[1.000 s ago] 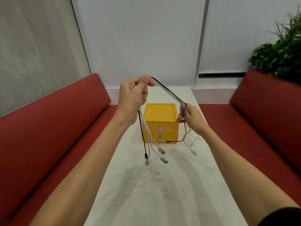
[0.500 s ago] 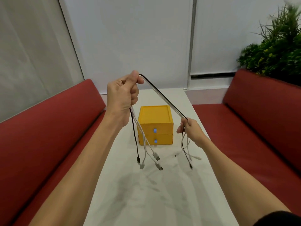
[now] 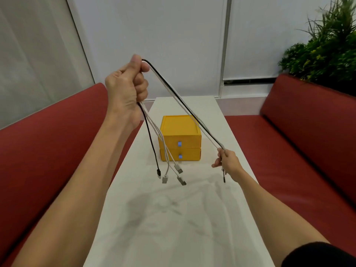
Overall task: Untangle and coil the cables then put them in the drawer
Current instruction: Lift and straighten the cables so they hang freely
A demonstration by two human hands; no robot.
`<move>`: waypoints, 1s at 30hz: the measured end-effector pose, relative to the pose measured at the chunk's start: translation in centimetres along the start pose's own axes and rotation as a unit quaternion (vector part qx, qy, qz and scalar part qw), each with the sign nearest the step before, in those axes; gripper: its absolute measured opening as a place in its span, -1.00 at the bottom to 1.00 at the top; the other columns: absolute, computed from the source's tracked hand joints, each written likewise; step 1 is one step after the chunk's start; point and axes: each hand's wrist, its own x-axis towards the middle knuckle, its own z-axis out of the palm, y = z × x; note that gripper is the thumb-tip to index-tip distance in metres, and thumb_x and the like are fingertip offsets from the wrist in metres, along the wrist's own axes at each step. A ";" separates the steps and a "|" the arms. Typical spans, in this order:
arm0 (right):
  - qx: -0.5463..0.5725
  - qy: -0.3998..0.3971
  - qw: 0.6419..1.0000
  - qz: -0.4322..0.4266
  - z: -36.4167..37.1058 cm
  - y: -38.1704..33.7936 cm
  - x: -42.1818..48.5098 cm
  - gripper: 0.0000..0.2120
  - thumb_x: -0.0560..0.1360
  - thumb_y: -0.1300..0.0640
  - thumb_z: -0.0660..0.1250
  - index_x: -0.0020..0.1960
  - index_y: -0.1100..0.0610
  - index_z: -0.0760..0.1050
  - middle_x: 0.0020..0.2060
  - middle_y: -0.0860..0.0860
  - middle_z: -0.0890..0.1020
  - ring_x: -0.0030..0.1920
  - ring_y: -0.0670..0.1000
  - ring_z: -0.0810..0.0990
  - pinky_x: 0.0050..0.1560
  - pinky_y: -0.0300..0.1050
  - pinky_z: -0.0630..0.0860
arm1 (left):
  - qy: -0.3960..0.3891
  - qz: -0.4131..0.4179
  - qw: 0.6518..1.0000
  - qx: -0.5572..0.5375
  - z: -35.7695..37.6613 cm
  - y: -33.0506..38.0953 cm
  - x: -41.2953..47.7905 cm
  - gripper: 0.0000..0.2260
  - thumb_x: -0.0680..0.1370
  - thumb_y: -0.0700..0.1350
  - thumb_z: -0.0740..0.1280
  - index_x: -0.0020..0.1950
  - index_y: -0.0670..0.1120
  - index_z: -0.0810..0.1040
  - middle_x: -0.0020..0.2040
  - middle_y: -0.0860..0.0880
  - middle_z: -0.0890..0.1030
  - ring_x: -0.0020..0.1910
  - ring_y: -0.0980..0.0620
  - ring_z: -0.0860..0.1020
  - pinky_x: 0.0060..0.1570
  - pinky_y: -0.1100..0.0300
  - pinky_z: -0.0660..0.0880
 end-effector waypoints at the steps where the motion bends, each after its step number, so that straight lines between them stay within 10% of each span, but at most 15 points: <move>1: -0.009 0.017 1.000 -0.006 0.0 0.5 -0.3 -0.72 0.67 0.13 -0.02 -0.01 0.16 0.43 -0.32 0.08 0.54 -0.28 0.12 0.62 -0.38 -0.36 0.45 | 0.001 0.001 1.000 -0.004 0.0 0.1 0.1 -0.72 0.63 -0.06 0.24 -0.26 -0.12 0.49 -0.58 0.15 0.22 -0.60 0.22 0.12 -0.63 0.36 0.07; 6: -0.022 0.082 0.996 0.003 -0.2 3.1 -1.9 -0.71 0.64 0.23 -0.04 0.14 0.27 0.42 -0.07 0.06 0.48 -0.34 0.13 0.54 -0.43 -0.33 0.49 | -0.002 0.000 1.000 -0.010 0.2 0.3 0.2 -0.72 0.63 -0.06 0.24 -0.26 -0.11 0.49 -0.57 0.14 0.22 -0.60 0.21 0.11 -0.62 0.36 0.06; 9: 0.014 0.095 0.994 0.056 -0.1 4.4 -2.5 -0.74 0.63 0.20 -0.04 0.07 0.21 0.42 -0.27 -0.01 0.42 -0.45 0.07 0.41 -0.44 -0.08 0.55 | 0.000 0.003 1.000 -0.006 0.1 0.4 0.5 -0.72 0.62 -0.05 0.25 -0.26 -0.11 0.50 -0.56 0.13 0.23 -0.58 0.21 0.12 -0.62 0.35 0.07; 16: 0.158 0.066 0.967 0.191 -0.8 4.4 -2.0 -0.66 0.63 -0.02 0.12 -0.24 0.15 0.32 -0.46 0.06 0.37 -0.64 -0.06 0.34 -0.66 -0.32 0.19 | 0.002 -0.030 0.999 0.017 0.1 -2.0 1.5 -0.72 0.62 -0.05 0.24 -0.26 -0.11 0.50 -0.56 0.14 0.23 -0.59 0.21 0.13 -0.63 0.36 0.08; 23: 0.048 -0.068 0.968 0.238 -2.7 3.8 -1.2 -0.73 0.64 0.10 0.10 0.12 0.32 0.35 -0.23 0.18 0.52 -0.26 0.14 0.60 -0.26 0.00 0.56 | -0.089 -0.033 0.986 0.137 3.4 -3.7 3.1 -0.73 0.63 -0.03 0.23 -0.22 -0.10 0.53 -0.51 0.10 0.30 -0.56 0.18 0.21 -0.58 0.35 0.15; 27: -0.135 -0.077 0.969 0.194 -5.2 1.4 0.3 -0.66 0.54 0.32 0.12 0.31 0.26 0.29 0.12 0.21 0.45 0.06 0.20 0.50 -0.13 0.00 0.38 | -0.146 -0.037 0.969 0.195 5.7 -4.1 3.5 -0.71 0.63 -0.04 0.22 -0.23 -0.10 0.54 -0.52 0.12 0.30 -0.56 0.17 0.21 -0.55 0.33 0.17; 30: -0.101 0.061 0.993 -0.003 -7.4 -4.8 1.3 -0.57 0.48 0.35 0.16 0.35 0.24 0.37 0.14 0.13 0.51 -0.06 0.04 0.50 -0.36 -0.31 0.43 | -0.185 -0.042 0.955 0.226 6.4 -4.4 3.8 -0.72 0.64 -0.03 0.21 -0.21 -0.10 0.55 -0.54 0.15 0.30 -0.55 0.17 0.22 -0.54 0.33 0.19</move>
